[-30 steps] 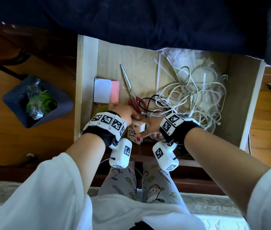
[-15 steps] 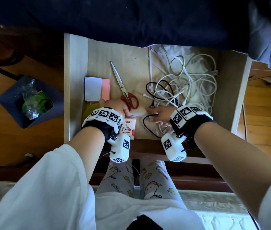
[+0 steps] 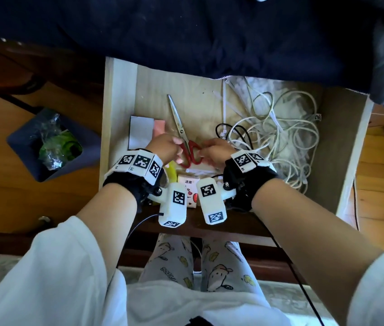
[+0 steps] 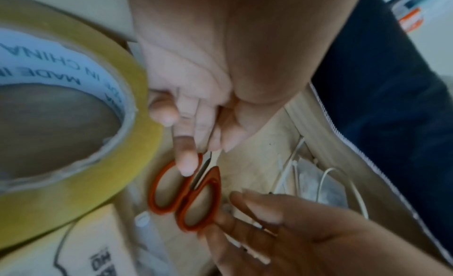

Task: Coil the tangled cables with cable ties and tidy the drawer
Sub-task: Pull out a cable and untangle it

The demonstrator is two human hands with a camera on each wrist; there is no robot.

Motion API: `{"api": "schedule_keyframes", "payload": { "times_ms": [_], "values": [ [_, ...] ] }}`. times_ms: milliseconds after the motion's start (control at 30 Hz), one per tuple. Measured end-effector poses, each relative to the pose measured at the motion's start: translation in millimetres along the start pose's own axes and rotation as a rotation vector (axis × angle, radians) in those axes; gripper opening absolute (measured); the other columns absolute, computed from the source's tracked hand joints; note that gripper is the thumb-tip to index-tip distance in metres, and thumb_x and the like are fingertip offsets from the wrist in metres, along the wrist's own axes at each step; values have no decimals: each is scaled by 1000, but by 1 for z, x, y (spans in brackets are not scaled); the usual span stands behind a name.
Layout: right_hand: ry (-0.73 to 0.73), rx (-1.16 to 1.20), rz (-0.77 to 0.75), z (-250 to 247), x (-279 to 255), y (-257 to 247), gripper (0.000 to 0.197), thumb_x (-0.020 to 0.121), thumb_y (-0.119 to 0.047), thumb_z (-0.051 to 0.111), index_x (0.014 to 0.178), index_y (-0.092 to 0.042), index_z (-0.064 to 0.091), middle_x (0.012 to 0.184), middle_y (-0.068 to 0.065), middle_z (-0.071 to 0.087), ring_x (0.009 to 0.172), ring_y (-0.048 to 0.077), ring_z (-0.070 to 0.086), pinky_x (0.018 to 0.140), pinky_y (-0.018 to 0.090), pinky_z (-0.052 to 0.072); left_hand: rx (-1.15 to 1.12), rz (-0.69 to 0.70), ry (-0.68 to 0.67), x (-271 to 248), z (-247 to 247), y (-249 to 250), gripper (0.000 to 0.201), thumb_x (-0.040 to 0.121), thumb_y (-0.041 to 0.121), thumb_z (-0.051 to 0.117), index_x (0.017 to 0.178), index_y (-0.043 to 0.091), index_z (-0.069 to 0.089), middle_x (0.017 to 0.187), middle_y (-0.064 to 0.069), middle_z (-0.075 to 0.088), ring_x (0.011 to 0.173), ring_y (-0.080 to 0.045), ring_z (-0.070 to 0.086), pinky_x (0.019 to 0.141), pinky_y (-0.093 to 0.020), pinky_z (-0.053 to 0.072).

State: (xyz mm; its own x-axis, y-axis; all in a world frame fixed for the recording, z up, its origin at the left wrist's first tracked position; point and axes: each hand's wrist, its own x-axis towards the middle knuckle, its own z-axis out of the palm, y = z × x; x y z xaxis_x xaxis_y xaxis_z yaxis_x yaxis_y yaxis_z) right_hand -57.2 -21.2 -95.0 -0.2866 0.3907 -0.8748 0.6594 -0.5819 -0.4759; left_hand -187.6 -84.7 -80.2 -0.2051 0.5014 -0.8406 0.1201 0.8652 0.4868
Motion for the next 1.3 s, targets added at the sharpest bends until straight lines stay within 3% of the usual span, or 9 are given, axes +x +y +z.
{"api": "schedule_keyframes", "payload": {
  "times_ms": [100, 200, 267, 533, 733, 933, 1033, 1167, 1300],
  "values": [
    [-12, 320, 14, 5, -6, -9, 31, 82, 16, 48, 110, 3, 55, 82, 7, 58, 78, 17, 54, 81, 28, 44, -96, 57, 66, -1, -4, -2, 45, 90, -7, 42, 133, 6, 49, 92, -7, 57, 43, 4, 56, 35, -11, 33],
    [-68, 402, -35, 3, -13, -21, 43, 90, 11, 43, 131, -1, 45, 124, 12, 56, 113, 22, 53, 95, 26, 40, -249, 127, 189, -7, -8, 0, 43, 87, -11, 44, 124, 6, 57, 92, -6, 56, 59, -9, 52, 39, -8, 34],
    [-104, 399, -68, -6, -23, -27, 41, 90, 8, 45, 129, -3, 49, 134, 15, 52, 108, 22, 55, 94, 28, 43, -320, 140, 165, -13, -8, 4, 36, 89, -11, 44, 116, 8, 58, 99, -7, 57, 65, -13, 56, 39, -9, 35],
    [131, 432, -292, -104, -78, 9, 26, 86, 7, 52, 98, -14, 59, 76, -3, 68, 67, 7, 63, 64, 18, 49, -356, 164, 21, -37, 29, 33, 23, 93, 0, 48, 90, 21, 57, 61, 19, 68, 52, 5, 60, 41, -9, 35],
    [237, 341, -195, -144, -88, 69, 29, 83, 14, 52, 94, -12, 57, 56, -10, 66, 50, -1, 59, 52, 15, 46, -225, 85, -81, -38, 79, 29, 22, 94, 3, 48, 108, 13, 61, 102, -2, 64, 79, -8, 60, 54, -15, 40],
    [242, 75, -161, -132, -77, 96, 38, 82, 8, 60, 119, 2, 55, 79, -5, 56, 58, -9, 56, 60, 5, 45, -322, 5, -174, -29, 126, 41, 26, 93, 11, 57, 118, 12, 58, 108, 0, 60, 102, -13, 55, 63, -18, 44],
    [151, -168, -166, -130, -71, 98, 52, 74, 1, 71, 123, -9, 56, 99, 1, 61, 90, 13, 58, 90, 27, 49, -250, 41, -256, -31, 137, 45, 35, 89, 1, 58, 123, 6, 52, 104, -1, 57, 95, -14, 53, 51, -7, 43],
    [156, -351, -154, -133, -70, 95, 13, 82, -10, 63, 80, -22, 61, 82, -3, 60, 79, 14, 55, 64, 16, 42, 24, 147, -254, -30, 129, 45, 29, 81, -7, 65, 108, 1, 57, 75, 0, 55, 67, -5, 54, 54, -6, 39],
    [233, -174, -219, -143, -71, 83, 20, 87, -13, 61, 72, -24, 54, 78, 1, 61, 73, 17, 56, 72, 30, 46, 25, 226, -76, -32, 102, 44, 29, 83, -8, 61, 107, 8, 63, 78, 2, 59, 63, 2, 55, 57, -6, 39]
  ]
}}
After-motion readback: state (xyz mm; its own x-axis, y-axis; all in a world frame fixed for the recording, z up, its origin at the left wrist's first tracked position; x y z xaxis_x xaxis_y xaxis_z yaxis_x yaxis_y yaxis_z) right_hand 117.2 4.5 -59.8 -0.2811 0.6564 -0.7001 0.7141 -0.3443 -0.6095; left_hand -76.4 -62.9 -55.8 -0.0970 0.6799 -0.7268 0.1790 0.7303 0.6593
